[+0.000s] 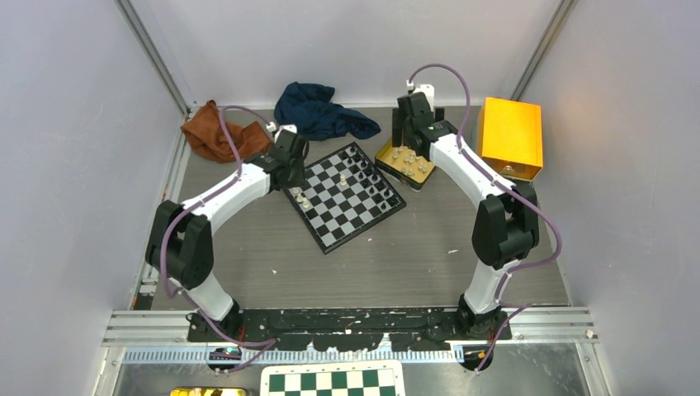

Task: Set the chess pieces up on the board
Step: Place the chess piece on the chessboard, then pick up the chess piece from the chessboard.

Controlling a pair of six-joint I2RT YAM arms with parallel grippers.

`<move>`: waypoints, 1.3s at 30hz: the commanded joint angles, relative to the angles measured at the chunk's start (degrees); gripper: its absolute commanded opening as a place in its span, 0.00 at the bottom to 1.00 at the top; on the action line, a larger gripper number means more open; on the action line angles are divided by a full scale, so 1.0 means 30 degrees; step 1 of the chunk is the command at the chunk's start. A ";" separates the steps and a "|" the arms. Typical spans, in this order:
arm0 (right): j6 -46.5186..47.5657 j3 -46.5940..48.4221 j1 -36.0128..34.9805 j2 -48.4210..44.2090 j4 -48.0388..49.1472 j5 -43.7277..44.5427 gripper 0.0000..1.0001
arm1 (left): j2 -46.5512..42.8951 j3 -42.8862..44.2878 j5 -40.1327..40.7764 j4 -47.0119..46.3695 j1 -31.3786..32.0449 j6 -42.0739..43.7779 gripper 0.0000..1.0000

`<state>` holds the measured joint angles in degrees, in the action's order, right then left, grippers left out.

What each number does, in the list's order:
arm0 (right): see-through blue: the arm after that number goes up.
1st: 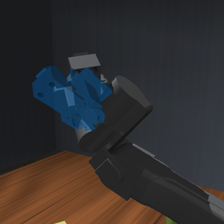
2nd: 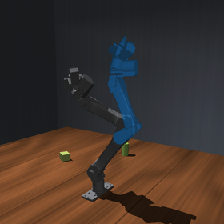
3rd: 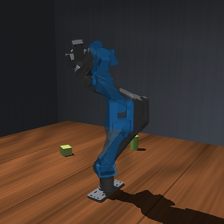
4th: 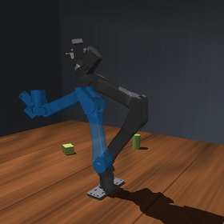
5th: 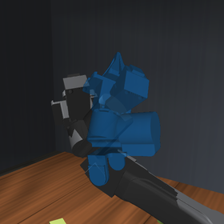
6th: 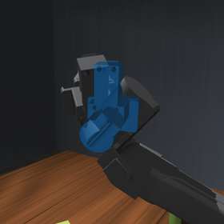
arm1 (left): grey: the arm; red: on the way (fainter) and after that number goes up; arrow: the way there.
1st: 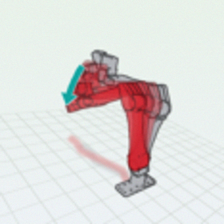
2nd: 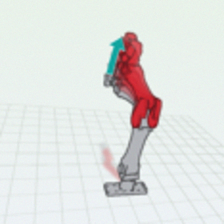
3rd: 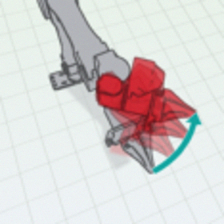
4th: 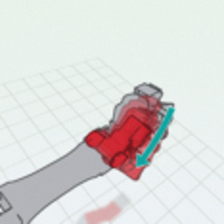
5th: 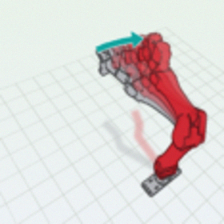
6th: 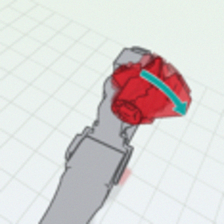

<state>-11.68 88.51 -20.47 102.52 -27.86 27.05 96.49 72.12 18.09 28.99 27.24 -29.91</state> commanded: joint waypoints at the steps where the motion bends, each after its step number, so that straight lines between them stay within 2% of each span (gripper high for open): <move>1: 0.0511 0.1151 -0.1040 -0.0268 -0.0324 -0.0869 0.85 | -0.2116 -0.0456 0.0683 -0.0460 -0.0087 -0.0426 0.44; 4: 0.0577 0.1293 -0.1790 -0.0058 -0.0558 -0.1984 0.84 | -0.3021 -0.1042 0.0728 -0.0482 -0.0102 -0.0538 0.58; 9: 0.0663 0.1701 -0.3315 0.0553 -0.1193 -0.3372 0.83 | -0.4498 -0.1762 0.0912 -0.0273 -0.0087 -0.0624 0.69; 24: 0.0381 0.3729 -0.5641 0.3577 -0.1924 -0.5786 0.78 | -0.8196 -0.3688 0.1197 0.0125 -0.0087 -0.0716 0.70; 39: 0.0430 0.5624 -0.5884 0.5996 -0.2466 -0.6556 0.75 | -0.9068 -0.4413 0.1353 -0.0020 -0.0087 -0.0701 0.70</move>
<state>-10.66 101.86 -37.78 120.33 -35.29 8.38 71.22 59.46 20.62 30.44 27.24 -31.51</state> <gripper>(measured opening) 0.758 0.698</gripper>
